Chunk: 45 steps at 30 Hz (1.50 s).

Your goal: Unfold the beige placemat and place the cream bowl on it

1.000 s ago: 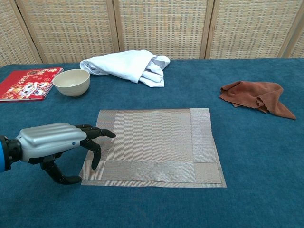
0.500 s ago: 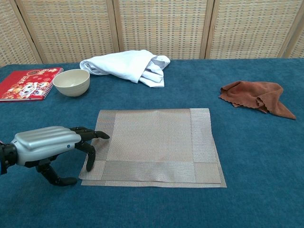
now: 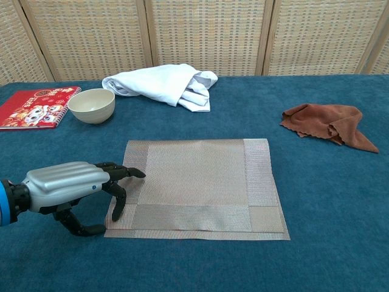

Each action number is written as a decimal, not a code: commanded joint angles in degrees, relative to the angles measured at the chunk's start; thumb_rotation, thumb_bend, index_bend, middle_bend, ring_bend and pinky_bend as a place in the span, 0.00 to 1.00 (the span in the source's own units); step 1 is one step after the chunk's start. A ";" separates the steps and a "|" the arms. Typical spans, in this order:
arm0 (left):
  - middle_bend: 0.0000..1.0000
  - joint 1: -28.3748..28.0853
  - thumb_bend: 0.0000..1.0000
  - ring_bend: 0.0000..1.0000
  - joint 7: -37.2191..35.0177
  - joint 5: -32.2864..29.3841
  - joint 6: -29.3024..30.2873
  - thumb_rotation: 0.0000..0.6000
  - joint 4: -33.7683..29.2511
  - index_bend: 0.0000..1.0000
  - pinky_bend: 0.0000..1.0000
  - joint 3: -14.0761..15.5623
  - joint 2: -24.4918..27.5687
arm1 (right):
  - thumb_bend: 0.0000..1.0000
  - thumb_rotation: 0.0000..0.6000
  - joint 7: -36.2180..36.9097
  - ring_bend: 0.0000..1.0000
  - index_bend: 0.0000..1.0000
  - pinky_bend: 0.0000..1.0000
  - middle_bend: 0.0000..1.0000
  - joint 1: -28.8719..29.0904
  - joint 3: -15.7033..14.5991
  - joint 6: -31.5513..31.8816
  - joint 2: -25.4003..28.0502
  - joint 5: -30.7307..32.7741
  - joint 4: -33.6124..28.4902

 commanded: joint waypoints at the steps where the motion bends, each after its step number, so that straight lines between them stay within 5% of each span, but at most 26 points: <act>1: 0.00 -0.03 0.38 0.00 -0.01 -0.12 0.02 1.00 -0.04 0.47 0.00 -0.14 0.02 | 0.00 1.00 0.06 0.00 0.00 0.00 0.00 -0.01 -0.01 -0.01 0.05 -0.03 0.00; 14: 0.00 -0.22 0.49 0.00 0.51 -0.62 -0.58 1.00 -0.75 0.54 0.00 -0.19 0.15 | 0.00 1.00 0.28 0.00 0.00 0.00 0.00 -0.07 -0.06 0.09 0.23 -0.23 -0.17; 35: 0.00 0.00 0.56 0.00 1.13 -1.47 0.63 1.00 -2.28 0.80 0.00 -1.29 1.26 | 0.00 1.00 0.85 0.00 0.00 0.00 0.00 -0.11 -0.14 0.21 0.41 -0.64 -0.47; 45: 0.00 -0.19 0.57 0.00 -1.68 -0.91 2.49 1.00 -9.13 0.89 0.00 -2.15 5.67 | 0.00 1.00 1.01 0.00 0.00 0.00 0.00 -0.18 -0.14 0.34 0.50 -0.72 -0.60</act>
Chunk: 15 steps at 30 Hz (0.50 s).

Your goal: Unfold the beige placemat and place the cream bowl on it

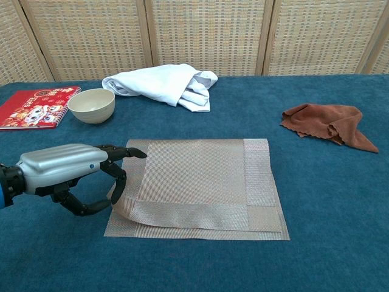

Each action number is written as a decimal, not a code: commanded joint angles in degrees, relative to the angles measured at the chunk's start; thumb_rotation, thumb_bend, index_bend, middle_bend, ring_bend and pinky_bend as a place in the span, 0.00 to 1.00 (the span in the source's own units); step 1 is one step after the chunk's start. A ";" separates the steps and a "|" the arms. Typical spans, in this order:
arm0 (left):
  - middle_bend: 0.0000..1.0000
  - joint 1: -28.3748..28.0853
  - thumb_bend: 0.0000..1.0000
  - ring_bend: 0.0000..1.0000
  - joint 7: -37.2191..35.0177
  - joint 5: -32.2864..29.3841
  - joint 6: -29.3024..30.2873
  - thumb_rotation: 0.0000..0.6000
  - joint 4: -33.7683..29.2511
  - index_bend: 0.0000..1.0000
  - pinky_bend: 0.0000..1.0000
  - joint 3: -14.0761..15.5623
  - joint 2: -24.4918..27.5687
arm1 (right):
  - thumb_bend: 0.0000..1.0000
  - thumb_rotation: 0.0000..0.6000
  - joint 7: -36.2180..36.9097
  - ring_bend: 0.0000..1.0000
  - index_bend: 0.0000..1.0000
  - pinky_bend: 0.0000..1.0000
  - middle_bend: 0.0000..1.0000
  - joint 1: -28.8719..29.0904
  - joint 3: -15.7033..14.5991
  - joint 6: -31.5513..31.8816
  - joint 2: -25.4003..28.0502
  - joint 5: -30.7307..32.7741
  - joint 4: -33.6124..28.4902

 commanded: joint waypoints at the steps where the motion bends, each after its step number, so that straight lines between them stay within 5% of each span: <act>1: 0.00 -0.25 0.57 0.00 -2.04 0.06 0.22 1.00 -3.63 0.89 0.00 -0.26 2.51 | 0.00 1.00 0.01 0.00 0.00 0.00 0.00 0.00 0.00 -0.04 0.00 0.04 0.01; 15: 0.00 -1.94 0.59 0.00 -10.48 4.34 -1.67 1.00 -16.73 0.89 0.00 2.90 12.20 | 0.00 1.00 -0.41 0.00 0.00 0.00 0.00 -0.01 -0.05 0.14 -0.14 -0.02 -0.03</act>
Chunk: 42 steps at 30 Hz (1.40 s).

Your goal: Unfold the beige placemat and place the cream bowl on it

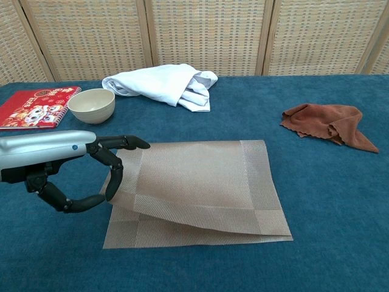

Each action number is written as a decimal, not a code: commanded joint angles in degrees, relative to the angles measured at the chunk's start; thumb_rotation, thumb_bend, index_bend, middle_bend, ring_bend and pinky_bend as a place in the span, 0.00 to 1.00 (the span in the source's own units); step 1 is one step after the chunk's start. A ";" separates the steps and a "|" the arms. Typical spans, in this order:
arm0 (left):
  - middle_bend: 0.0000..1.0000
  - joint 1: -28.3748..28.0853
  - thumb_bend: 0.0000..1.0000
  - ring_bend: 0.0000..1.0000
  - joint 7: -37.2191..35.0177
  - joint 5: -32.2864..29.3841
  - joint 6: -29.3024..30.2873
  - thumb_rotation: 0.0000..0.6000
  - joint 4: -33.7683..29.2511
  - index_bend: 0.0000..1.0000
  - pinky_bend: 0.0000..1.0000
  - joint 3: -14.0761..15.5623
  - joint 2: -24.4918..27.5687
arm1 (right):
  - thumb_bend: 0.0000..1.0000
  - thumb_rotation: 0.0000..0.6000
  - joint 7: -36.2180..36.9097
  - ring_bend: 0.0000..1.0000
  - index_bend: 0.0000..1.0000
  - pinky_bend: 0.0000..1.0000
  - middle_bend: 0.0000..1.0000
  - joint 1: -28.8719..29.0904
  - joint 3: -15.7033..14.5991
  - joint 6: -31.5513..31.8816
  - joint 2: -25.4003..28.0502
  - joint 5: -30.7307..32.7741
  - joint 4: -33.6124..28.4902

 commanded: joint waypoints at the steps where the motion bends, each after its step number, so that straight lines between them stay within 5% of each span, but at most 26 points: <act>1: 0.00 -0.69 0.59 0.00 -1.73 1.51 -1.32 1.00 -2.20 0.89 0.00 1.56 1.47 | 0.00 1.00 -0.05 0.00 0.00 0.00 0.00 -0.01 -0.02 0.00 0.00 0.00 -0.03; 15: 0.00 -3.34 0.59 0.00 -11.92 5.40 -3.05 1.00 -6.54 0.89 0.00 3.96 4.05 | 0.00 1.00 -0.05 0.00 0.00 0.00 0.00 0.03 -0.02 -0.12 -0.04 0.05 0.02; 20: 0.00 -3.06 0.59 0.00 -16.21 0.09 -0.42 1.00 -3.37 0.89 0.00 -1.09 1.34 | 0.00 1.00 -0.07 0.00 0.00 0.00 0.00 0.07 -0.06 -0.15 -0.06 -0.05 0.02; 21: 0.00 -3.41 0.59 0.00 -18.77 -4.75 -0.17 1.00 -1.42 0.89 0.00 -4.79 0.31 | 0.00 1.00 -0.05 0.00 0.00 0.00 0.00 0.07 -0.04 -0.12 -0.06 -0.04 0.00; 24: 0.00 -3.78 0.59 0.00 -20.73 -11.85 -0.51 1.00 2.13 0.89 0.00 -9.48 -1.65 | 0.00 1.00 -0.03 0.00 0.00 0.00 0.00 0.06 0.02 -0.17 -0.06 0.14 0.08; 35: 0.00 -5.01 0.61 0.00 -21.20 -26.81 -1.74 1.00 14.75 0.89 0.00 -18.89 -9.04 | 0.00 1.00 -0.63 0.00 0.00 0.00 0.00 0.36 -0.15 -0.80 -0.49 0.27 0.48; 42: 0.00 -9.09 0.61 0.00 -15.29 -36.77 -6.48 1.00 24.38 0.89 0.00 -23.24 -14.21 | 0.00 1.00 -1.33 0.00 0.00 0.00 0.00 0.63 -0.20 -1.28 -0.86 0.54 0.89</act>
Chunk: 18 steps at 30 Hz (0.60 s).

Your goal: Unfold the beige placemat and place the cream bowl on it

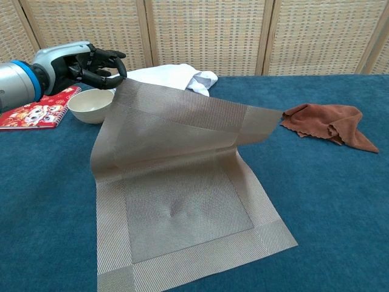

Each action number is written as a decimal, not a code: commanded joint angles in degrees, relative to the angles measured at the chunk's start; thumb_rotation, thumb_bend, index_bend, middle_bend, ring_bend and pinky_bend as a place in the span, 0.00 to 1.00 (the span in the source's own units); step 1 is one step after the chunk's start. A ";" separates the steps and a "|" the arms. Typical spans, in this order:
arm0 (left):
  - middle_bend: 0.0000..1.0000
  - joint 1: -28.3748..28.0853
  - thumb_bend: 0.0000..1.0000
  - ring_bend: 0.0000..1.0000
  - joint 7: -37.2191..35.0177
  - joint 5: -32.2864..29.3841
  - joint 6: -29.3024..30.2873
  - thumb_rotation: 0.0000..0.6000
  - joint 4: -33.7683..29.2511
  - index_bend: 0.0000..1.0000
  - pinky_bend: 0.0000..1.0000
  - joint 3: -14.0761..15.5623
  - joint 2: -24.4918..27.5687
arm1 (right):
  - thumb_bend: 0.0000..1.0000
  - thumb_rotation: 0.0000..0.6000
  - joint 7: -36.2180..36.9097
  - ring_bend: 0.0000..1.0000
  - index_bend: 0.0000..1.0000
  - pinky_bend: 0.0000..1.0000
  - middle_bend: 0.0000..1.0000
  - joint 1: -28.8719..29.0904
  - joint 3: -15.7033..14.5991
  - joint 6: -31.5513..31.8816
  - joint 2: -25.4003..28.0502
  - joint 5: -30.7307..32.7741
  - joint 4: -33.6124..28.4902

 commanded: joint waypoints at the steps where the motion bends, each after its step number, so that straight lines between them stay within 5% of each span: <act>1: 0.00 -3.15 0.61 0.00 4.06 -5.89 -3.51 1.00 6.05 0.89 0.00 -2.91 -3.77 | 0.00 1.00 -0.24 0.00 0.00 0.00 0.00 0.12 -0.05 -0.20 -0.18 0.08 0.24; 16: 0.00 -11.35 0.61 0.00 26.59 -20.79 -0.95 1.00 28.83 0.89 0.00 -8.23 -16.48 | 0.00 1.00 -0.53 0.00 0.00 0.00 0.00 0.34 0.03 -0.80 -0.64 0.70 1.02; 18: 0.00 -12.60 0.59 0.00 29.81 -22.90 0.15 1.00 32.17 0.76 0.00 -9.39 -18.62 | 0.00 1.00 -0.69 0.00 0.00 0.00 0.00 0.39 0.01 -0.85 -0.72 0.69 1.04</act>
